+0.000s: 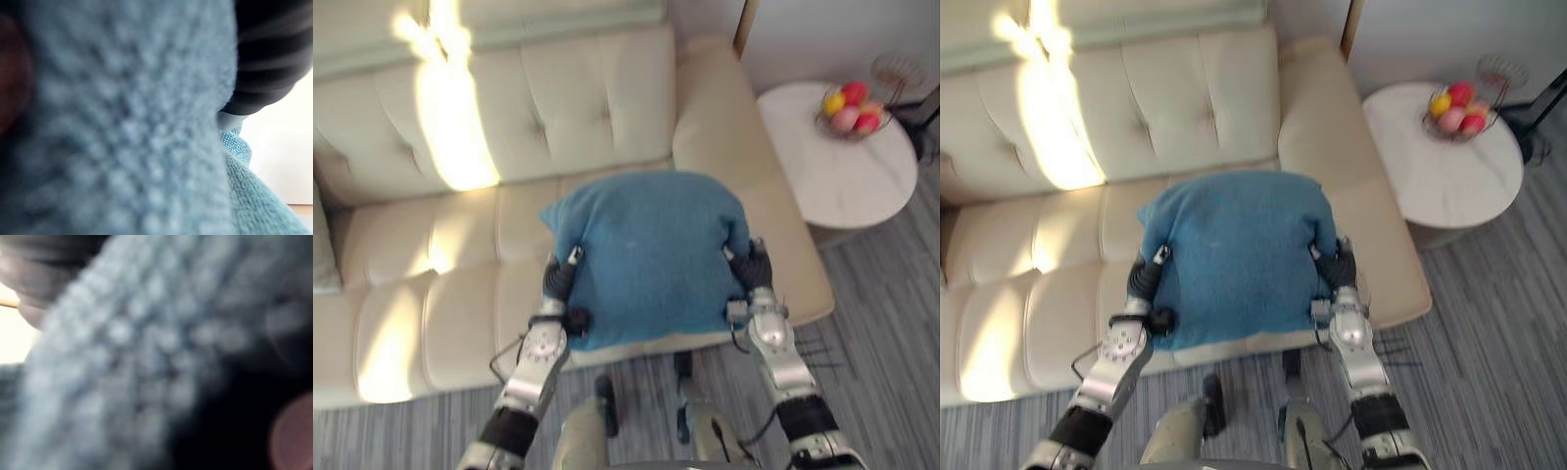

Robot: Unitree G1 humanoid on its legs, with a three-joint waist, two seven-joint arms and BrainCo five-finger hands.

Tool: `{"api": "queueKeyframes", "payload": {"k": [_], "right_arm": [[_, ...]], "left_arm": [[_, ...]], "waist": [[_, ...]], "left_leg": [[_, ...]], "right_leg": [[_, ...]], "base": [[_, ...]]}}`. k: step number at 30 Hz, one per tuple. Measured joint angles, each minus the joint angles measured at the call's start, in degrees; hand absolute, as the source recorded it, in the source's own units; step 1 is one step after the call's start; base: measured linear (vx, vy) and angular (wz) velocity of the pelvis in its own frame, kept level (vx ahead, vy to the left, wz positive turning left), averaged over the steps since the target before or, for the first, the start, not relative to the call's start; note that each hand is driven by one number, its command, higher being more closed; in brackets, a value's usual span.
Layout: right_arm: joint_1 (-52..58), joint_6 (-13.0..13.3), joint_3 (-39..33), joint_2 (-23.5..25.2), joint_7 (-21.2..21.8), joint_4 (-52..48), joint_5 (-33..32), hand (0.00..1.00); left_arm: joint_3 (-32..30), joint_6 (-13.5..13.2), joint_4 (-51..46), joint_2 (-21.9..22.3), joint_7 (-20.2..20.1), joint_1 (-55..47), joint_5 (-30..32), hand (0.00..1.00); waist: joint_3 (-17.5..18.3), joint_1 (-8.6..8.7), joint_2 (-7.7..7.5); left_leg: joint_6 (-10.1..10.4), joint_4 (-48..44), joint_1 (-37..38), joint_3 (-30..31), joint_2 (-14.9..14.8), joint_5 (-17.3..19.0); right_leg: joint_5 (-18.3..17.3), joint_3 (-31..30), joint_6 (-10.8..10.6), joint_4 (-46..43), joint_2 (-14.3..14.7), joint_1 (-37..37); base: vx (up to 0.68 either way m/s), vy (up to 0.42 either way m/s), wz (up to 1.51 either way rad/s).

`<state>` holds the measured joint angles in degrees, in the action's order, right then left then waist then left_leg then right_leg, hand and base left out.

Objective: Pick up cushions and gather them together orderly.

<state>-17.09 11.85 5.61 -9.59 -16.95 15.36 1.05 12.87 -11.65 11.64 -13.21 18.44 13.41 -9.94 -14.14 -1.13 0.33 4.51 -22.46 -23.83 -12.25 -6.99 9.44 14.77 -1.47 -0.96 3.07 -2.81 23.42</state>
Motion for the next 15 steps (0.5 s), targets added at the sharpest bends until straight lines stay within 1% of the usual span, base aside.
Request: {"api": "queueKeyframes", "payload": {"k": [1, 2, 3, 4, 5, 6, 7, 8, 9, 11, 13, 14, 15], "right_arm": [[-2.6, -0.3, -0.1, 0.0, -1.2, 0.5, 0.5, 1.00], [-6.4, -1.1, -0.3, -0.1, -3.3, 1.1, 1.6, 1.00], [-10.3, -1.6, -1.3, -0.1, -5.2, 1.3, 2.0, 1.00], [-12.6, -1.7, -2.1, -0.1, -6.3, 1.3, 2.1, 1.00], [-16.8, -1.9, -3.5, 0.0, -8.2, 1.4, 2.7, 1.00], [-19.2, -2.0, -4.1, 0.0, -9.1, 1.4, 3.1, 1.00], [-25.0, -2.0, -5.6, 0.0, -11.3, 1.8, 4.0, 1.00], [-30.6, -1.9, -6.4, 0.0, -12.7, 4.2, 4.2, 1.00], [-33.7, -1.9, -7.0, 0.0, -13.2, 6.0, 4.2, 1.00], [-46.6, -1.9, -9.8, -0.5, -15.2, 14.2, 5.2, 1.00], [-55.8, -1.9, -11.0, -1.9, -16.7, 19.5, 5.9, 1.00], [-58.3, -1.9, -11.6, -2.3, -16.8, 20.7, 5.9, 1.00], [-62.4, -1.9, -12.0, -3.0, -17.2, 22.7, 5.9, 0.00]], "left_arm": [[-0.1, 0.0, 0.3, -0.6, 1.2, 2.7, 0.6, 1.00], [-0.1, 0.1, 0.9, -1.5, 3.1, 7.1, 1.5, 1.00], [-0.2, 0.2, 2.6, -2.0, 5.0, 13.2, 2.4, 1.00], [-0.2, 0.2, 3.7, -2.3, 6.0, 17.0, 3.0, 1.00], [-0.2, 0.2, 5.1, -3.4, 7.5, 23.1, 3.9, 1.00], [-0.2, 0.2, 5.8, -4.1, 8.3, 26.3, 4.2, 1.00], [-0.2, 0.2, 7.6, -6.1, 10.0, 34.1, 4.7, 1.00], [-0.4, 0.2, 10.0, -7.6, 10.7, 40.3, 5.1, 1.00], [-0.8, 0.1, 11.6, -8.3, 10.9, 43.5, 5.5, 1.00], [-3.1, 0.1, 19.0, -9.7, 12.0, 57.4, 6.2, 1.00], [-4.4, 0.0, 25.0, -10.2, 12.0, 67.8, 6.3, 1.00], [-4.6, 0.0, 26.7, -10.3, 12.0, 70.3, 6.3, 1.00], [-5.2, 0.0, 29.1, -10.6, 12.0, 73.9, 6.3, 0.00]], "waist": [[-1.2, -0.24, 0.01], [-2.9, -0.32, 0.01], [-4.1, -0.93, -0.05], [-4.7, -1.31, -0.01], [-5.9, -1.47, 0.04], [-6.4, -1.45, -0.03], [-7.1, -1.52, -0.02], [-7.7, -1.43, -0.27], [-8.0, -1.37, -0.40], [-8.1, -1.25, -0.39], [-8.3, -1.02, -0.46], [-8.3, -1.06, -0.44], [-9.0, -1.05, -0.45]], "left_leg": [[-0.2, -0.6, -1.4, 0.0, 0.0, -0.2], [-0.3, -1.8, -3.2, 0.1, -0.1, -0.2], [-0.3, -3.0, -5.6, 0.3, -0.2, -0.2], [-0.5, -3.6, -6.9, 0.6, -0.4, -0.3], [-1.1, -4.3, -8.6, 1.2, -0.6, -0.7], [-1.1, -4.8, -9.7, 1.4, -0.7, -0.8], [-1.3, -5.6, -12.3, 2.1, -0.7, -1.0], [-1.5, -5.5, -13.6, 2.3, -0.5, -1.6], [-1.5, -5.4, -14.3, 2.5, -0.3, -2.0], [-1.6, -4.9, -17.9, 3.3, 0.6, -3.4], [-1.7, -3.6, -20.9, 4.5, 1.2, -4.9], [-1.6, -3.5, -21.9, 4.8, 1.3, -5.2], [-1.4, -3.3, -22.9, 5.4, 1.3, -5.5]], "right_leg": [[0.6, 0.0, -0.1, 0.0, -0.1, 1.0], [1.2, 0.0, -0.3, 0.0, -0.2, 2.3], [1.9, 0.1, -0.2, 0.0, -0.1, 4.0], [2.3, 0.3, -0.2, 0.1, -0.1, 5.0], [2.7, 0.8, -0.3, 0.1, -0.2, 6.1], [3.2, 1.2, -0.1, 0.1, -0.2, 6.8], [3.7, 1.6, -0.1, 0.2, -0.1, 8.6], [4.4, 1.7, -0.2, 0.6, -0.2, 9.6], [4.9, 1.7, -0.2, 1.0, -0.4, 10.1], [6.4, 2.6, -0.1, 2.6, -1.0, 12.7], [6.9, 3.4, -0.3, 2.6, -1.5, 15.6], [7.0, 3.6, -0.3, 2.6, -1.5, 16.3], [7.1, 4.1, -0.4, 2.6, -1.5, 17.1]], "base": [[-0.18, -0.005, -0.04], [-0.18, -0.006, 0.03], [-0.21, -0.005, 0.05], [-0.21, -0.012, 0.12], [-0.16, -0.013, 0.15], [-0.15, -0.012, 0.22], [-0.13, 0.000, 0.19], [-0.11, 0.004, 0.17], [-0.07, 0.008, 0.22], [-0.04, 0.014, 0.31], [-0.03, 0.018, 0.34], [-0.03, 0.019, 0.28], [-0.02, 0.014, 0.20]]}}
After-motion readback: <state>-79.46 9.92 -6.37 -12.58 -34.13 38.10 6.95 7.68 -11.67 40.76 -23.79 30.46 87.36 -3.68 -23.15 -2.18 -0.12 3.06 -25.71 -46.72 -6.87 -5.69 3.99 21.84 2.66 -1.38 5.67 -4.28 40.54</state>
